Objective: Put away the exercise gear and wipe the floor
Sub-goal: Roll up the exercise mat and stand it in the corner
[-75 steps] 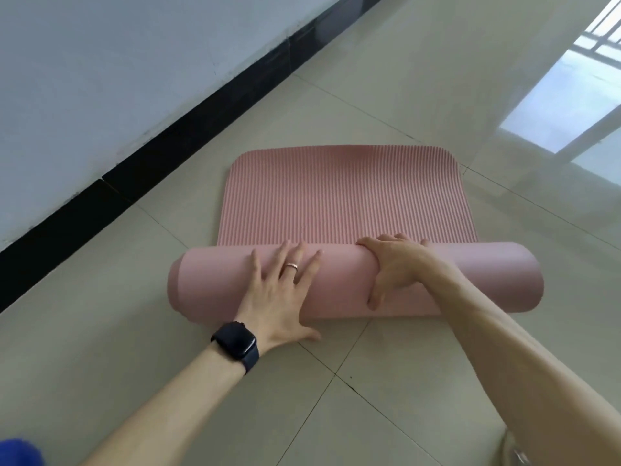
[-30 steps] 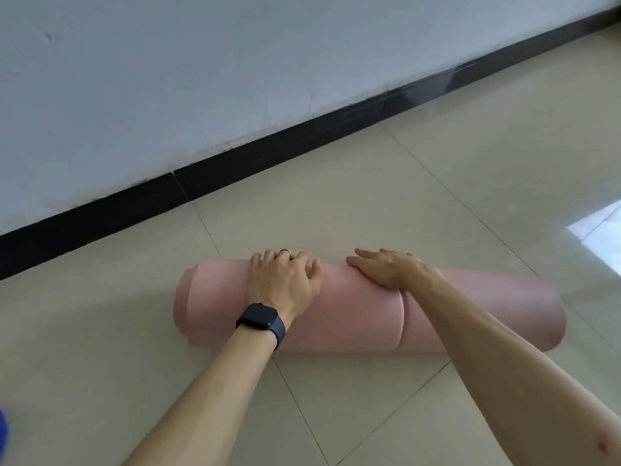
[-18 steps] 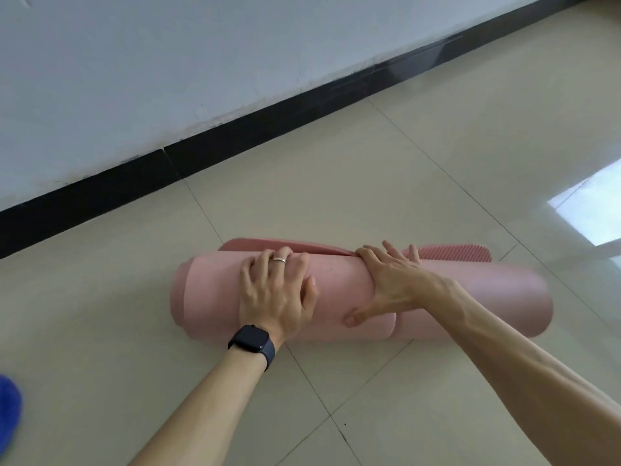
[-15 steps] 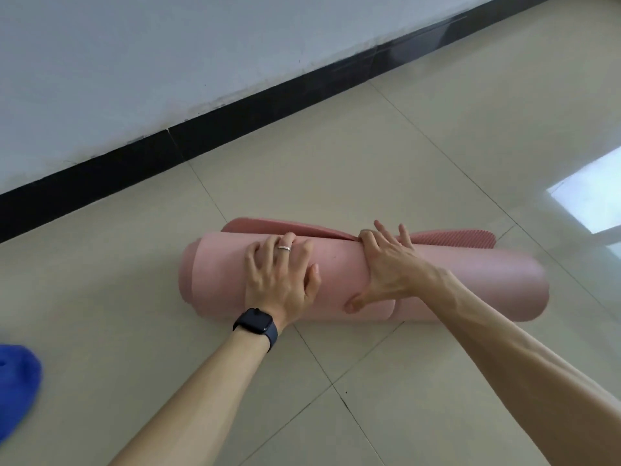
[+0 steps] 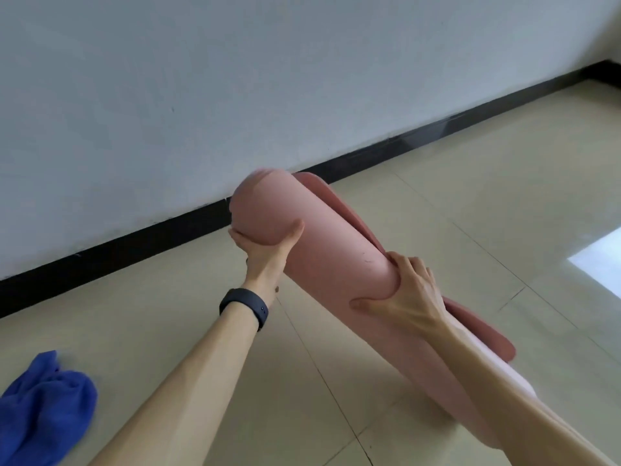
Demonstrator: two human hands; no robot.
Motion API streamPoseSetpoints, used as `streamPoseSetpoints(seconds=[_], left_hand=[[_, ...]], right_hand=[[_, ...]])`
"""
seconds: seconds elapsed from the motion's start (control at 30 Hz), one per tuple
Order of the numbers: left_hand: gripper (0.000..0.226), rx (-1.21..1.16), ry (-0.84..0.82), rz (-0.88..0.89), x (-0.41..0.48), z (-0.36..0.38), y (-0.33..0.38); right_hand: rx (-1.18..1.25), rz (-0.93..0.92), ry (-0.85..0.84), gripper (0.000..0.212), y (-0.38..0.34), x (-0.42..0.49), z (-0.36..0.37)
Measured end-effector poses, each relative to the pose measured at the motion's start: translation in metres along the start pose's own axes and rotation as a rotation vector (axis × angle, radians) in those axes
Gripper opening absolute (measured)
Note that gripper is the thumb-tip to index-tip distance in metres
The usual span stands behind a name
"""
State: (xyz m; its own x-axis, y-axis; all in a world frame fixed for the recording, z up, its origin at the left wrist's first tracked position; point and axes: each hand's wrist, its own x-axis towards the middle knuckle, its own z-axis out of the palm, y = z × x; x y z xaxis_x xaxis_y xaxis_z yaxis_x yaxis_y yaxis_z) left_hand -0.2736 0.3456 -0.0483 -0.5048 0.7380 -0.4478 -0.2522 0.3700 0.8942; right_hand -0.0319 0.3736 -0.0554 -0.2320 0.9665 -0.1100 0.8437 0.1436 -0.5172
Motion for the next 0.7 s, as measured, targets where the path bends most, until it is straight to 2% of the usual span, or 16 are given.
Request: streamPoseSetpoints(seconds=[0.1, 0.2, 0.33, 0.37, 0.43, 0.57, 0.7], left_hand=[[0.135, -0.147, -0.100, 0.198, 0.000, 0.014, 0.062], [0.127, -0.130, -0.116, 0.467, -0.011, 0.031, 0.126], [0.126, -0.018, -0.149, 0.732, -0.034, 0.049, 0.181], [0.127, 0.004, -0.169, 0.765, -0.040, 0.051, 0.190], [0.129, 0.045, -0.234, 0.835, -0.054, 0.054, 0.206], [0.133, 0.139, -0.302, 0.967, -0.073, 0.054, 0.224], [0.128, 0.187, -0.359, 0.888, -0.082, 0.042, 0.224]], right_hand=[[0.140, -0.001, 0.147, 0.112, -0.029, 0.004, -0.019], [0.303, -0.020, 0.213, 0.112, -0.047, 0.010, -0.044], [0.728, -0.057, 0.163, 0.083, -0.068, 0.023, -0.080], [0.822, -0.067, 0.187, 0.077, -0.073, 0.025, -0.087], [0.978, -0.088, 0.217, 0.080, -0.084, 0.032, -0.101], [1.056, -0.184, 0.218, 0.078, -0.106, 0.055, -0.137], [1.147, -0.197, 0.255, 0.097, -0.128, 0.063, -0.170]])
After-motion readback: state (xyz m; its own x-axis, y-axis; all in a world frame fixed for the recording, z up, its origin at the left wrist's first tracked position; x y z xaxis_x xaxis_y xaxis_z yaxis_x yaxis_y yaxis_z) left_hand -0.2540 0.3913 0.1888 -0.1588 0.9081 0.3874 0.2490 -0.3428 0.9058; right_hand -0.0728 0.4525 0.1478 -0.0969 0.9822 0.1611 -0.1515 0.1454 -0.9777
